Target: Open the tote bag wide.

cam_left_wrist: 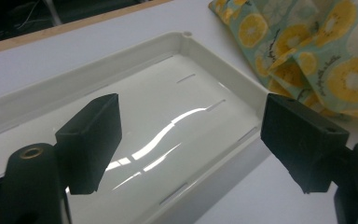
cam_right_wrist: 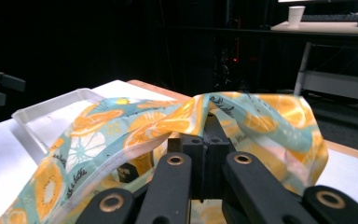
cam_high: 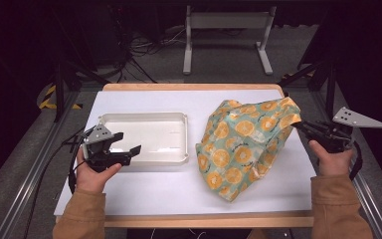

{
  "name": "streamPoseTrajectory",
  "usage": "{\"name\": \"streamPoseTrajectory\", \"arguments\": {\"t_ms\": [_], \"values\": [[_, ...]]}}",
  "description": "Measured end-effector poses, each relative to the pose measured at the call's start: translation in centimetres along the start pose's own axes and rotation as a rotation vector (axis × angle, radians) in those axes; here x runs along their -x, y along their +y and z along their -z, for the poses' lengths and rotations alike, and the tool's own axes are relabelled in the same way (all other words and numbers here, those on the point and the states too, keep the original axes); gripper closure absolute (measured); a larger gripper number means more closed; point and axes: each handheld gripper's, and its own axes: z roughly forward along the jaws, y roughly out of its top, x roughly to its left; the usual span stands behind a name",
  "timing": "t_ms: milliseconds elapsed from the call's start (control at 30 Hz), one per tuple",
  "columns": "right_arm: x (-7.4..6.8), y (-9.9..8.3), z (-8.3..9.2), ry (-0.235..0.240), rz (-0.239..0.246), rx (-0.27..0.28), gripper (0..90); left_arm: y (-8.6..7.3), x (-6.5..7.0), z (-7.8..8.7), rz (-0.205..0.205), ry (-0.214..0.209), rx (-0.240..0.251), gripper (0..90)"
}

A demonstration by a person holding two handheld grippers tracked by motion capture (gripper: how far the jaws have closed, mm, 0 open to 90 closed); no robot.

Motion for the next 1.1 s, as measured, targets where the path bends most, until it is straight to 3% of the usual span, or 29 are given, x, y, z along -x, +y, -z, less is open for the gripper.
{"name": "streamPoseTrajectory", "arguments": {"t_ms": [300, 800, 900, 1100], "values": [[-0.6, 2.2, -0.2, 0.027, 0.047, -0.008, 90.0, 1.3, 0.7, -0.2, -0.023, -0.018, 0.008, 20.8], [-1.1, 4.6, -0.7, 0.067, 0.067, 0.012, 90.0, 3.1, 1.5, -0.4, -0.056, -0.024, 0.012, 20.6], [-1.2, 5.0, -0.8, 0.076, 0.068, 0.016, 90.0, 3.2, 1.8, -0.7, -0.045, -0.040, 0.015, 20.6], [-1.6, 5.9, -1.4, 0.091, 0.080, 0.019, 90.0, 3.9, 2.3, -1.1, -0.065, -0.062, 0.007, 20.3]]}}
